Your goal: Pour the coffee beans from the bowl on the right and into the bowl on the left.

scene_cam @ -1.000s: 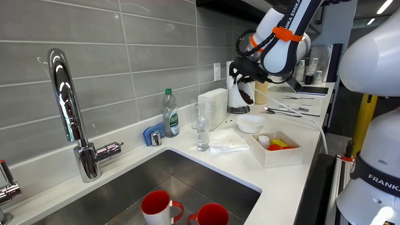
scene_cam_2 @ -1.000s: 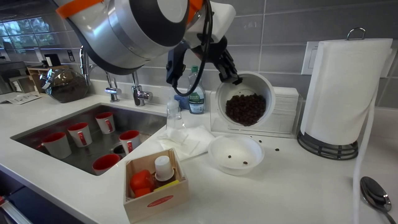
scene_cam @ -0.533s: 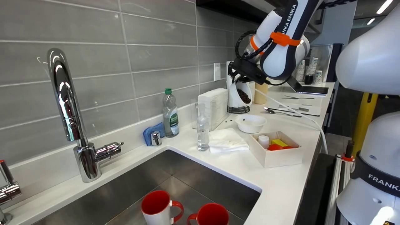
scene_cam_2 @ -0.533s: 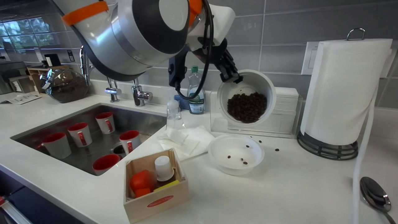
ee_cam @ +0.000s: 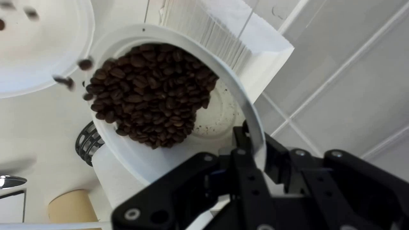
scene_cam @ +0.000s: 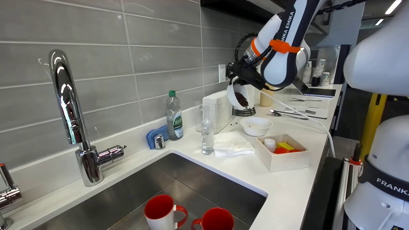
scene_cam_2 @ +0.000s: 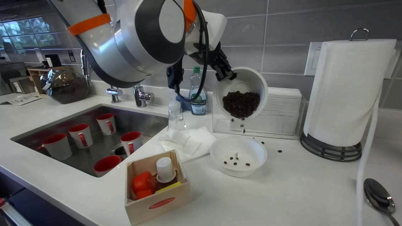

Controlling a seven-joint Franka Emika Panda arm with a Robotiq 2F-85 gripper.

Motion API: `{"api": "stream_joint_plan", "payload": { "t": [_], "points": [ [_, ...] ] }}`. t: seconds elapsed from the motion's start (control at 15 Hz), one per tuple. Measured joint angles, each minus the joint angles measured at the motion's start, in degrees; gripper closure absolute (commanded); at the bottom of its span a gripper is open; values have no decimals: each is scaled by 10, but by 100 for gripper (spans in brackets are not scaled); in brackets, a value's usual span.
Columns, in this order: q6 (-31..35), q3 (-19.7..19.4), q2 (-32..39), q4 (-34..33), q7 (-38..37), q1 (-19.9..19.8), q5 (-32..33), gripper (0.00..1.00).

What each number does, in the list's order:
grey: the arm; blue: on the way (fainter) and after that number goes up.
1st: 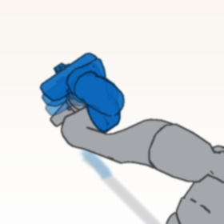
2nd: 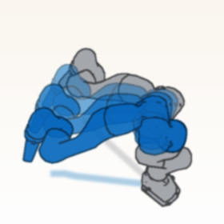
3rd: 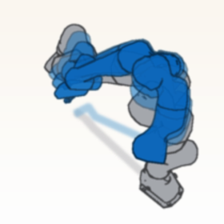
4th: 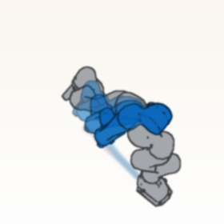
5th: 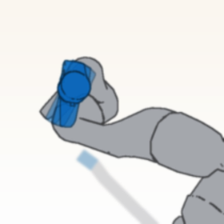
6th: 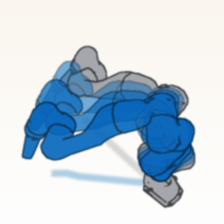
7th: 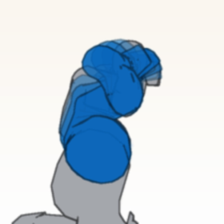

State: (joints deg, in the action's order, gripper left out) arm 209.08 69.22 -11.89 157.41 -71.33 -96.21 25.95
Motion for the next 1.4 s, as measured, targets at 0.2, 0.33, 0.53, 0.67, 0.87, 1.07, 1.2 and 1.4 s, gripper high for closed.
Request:
{"api": "stream_joint_plan", "payload": {
  "t": [0.2, 0.33, 0.53, 0.67, 0.87, 1.07, 1.2, 1.4],
  "points": [
    [28, 84, -13, 0, -4, -71, -13, 99],
    [51, 142, -27, 0, -16, -123, -18, 99],
    [96, 227, -61, 1, -44, -201, -19, 99],
    [135, 279, -95, 3, -68, -251, -21, 99],
    [192, 340, -155, 6, -97, -308, -40, 99],
    [234, 384, -211, 7, -118, -343, -74, 99],
    [253, 407, -242, 8, -128, -357, -97, 99],
    [271, 434, -276, 8, -138, -366, -130, 99]
  ]
}}
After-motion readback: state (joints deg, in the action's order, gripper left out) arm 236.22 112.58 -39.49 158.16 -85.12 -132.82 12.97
